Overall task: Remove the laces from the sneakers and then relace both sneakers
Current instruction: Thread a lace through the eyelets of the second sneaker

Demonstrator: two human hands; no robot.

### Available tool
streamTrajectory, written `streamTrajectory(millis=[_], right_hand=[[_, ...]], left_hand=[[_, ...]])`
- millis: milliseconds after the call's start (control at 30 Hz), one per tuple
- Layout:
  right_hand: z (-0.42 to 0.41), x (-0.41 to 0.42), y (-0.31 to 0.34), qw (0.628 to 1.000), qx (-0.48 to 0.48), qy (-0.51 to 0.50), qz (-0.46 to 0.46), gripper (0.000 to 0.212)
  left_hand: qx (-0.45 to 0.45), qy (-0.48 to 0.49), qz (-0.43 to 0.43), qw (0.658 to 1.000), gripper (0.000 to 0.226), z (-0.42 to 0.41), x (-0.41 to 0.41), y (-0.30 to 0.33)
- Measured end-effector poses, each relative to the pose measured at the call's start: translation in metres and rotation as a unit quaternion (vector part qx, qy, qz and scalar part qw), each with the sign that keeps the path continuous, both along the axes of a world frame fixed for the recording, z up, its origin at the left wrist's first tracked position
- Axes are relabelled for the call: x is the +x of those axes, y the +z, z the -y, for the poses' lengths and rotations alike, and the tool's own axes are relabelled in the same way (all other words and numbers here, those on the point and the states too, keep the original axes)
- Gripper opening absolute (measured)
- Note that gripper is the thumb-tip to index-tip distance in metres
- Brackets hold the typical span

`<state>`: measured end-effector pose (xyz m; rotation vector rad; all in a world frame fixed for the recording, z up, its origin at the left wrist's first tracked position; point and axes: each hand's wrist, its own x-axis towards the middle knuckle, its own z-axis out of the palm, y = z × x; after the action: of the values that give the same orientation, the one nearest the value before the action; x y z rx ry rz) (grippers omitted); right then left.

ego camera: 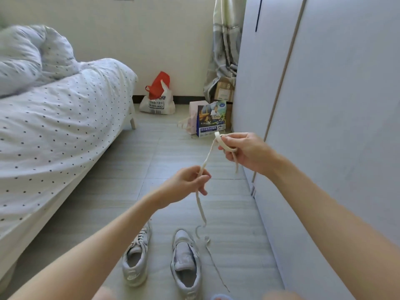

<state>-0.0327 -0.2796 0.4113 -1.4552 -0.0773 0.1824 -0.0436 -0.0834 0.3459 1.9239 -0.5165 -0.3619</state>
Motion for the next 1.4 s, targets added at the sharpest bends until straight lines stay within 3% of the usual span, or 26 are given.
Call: streamTrajectory(millis=[100,300,433,500,667,767,867,933,1033,1100,1167,1267,1400], right_hand=[[0.021,-0.005,0.0,0.996,0.001,-0.078,-0.036,0.015],[0.063,-0.023,-0.032,0.961,-0.105,-0.249,-0.065,0.021],[0.065,-0.046,-0.049,0.943,-0.276,-0.177,-0.057,0.039],[0.05,-0.057,-0.049,0.945,-0.312,-0.098,-0.023,0.045],[-0.006,-0.069,-0.04,0.975,-0.214,0.039,0.044,0.042],[-0.023,-0.066,-0.046,0.98,-0.183,0.048,0.059,0.021],[-0.027,-0.058,-0.058,0.992,-0.116,-0.04,0.034,0.026],[-0.024,-0.051,-0.066,0.99,-0.076,-0.12,-0.002,0.03],[-0.011,-0.04,-0.086,0.974,-0.087,-0.201,-0.061,0.03],[-0.001,-0.035,-0.1,0.96,-0.128,-0.229,-0.1,0.028],[0.007,-0.035,-0.113,0.948,-0.217,-0.191,-0.136,0.021],[0.005,-0.04,-0.12,0.933,-0.321,-0.02,-0.159,0.015],[-0.029,-0.044,-0.11,0.943,-0.278,0.141,-0.113,0.036]], left_hand=[[-0.027,0.032,-0.012,0.999,0.021,-0.02,-0.005,0.018],[-0.222,0.063,-0.068,0.971,0.02,-0.06,-0.007,0.051],[-0.109,0.059,0.001,0.992,0.024,-0.047,-0.016,0.072],[-0.044,0.036,0.032,0.998,0.027,-0.029,-0.023,0.08],[0.0,0.018,0.074,0.997,0.022,0.006,-0.029,0.087],[0.01,0.036,0.079,0.996,0.02,0.006,-0.027,0.076],[-0.019,0.043,0.026,0.999,0.028,-0.009,-0.024,0.059],[-0.092,0.043,-0.052,0.994,0.03,-0.022,-0.023,0.047],[-0.215,0.038,-0.148,0.964,0.028,-0.036,-0.021,0.033],[-0.23,0.046,-0.149,0.961,0.026,-0.044,-0.017,0.031],[-0.232,0.053,-0.125,0.963,0.024,-0.053,-0.015,0.032],[-0.219,0.055,-0.088,0.97,0.025,-0.057,-0.014,0.033],[-0.194,0.037,-0.059,0.978,0.025,-0.047,-0.016,0.033]])
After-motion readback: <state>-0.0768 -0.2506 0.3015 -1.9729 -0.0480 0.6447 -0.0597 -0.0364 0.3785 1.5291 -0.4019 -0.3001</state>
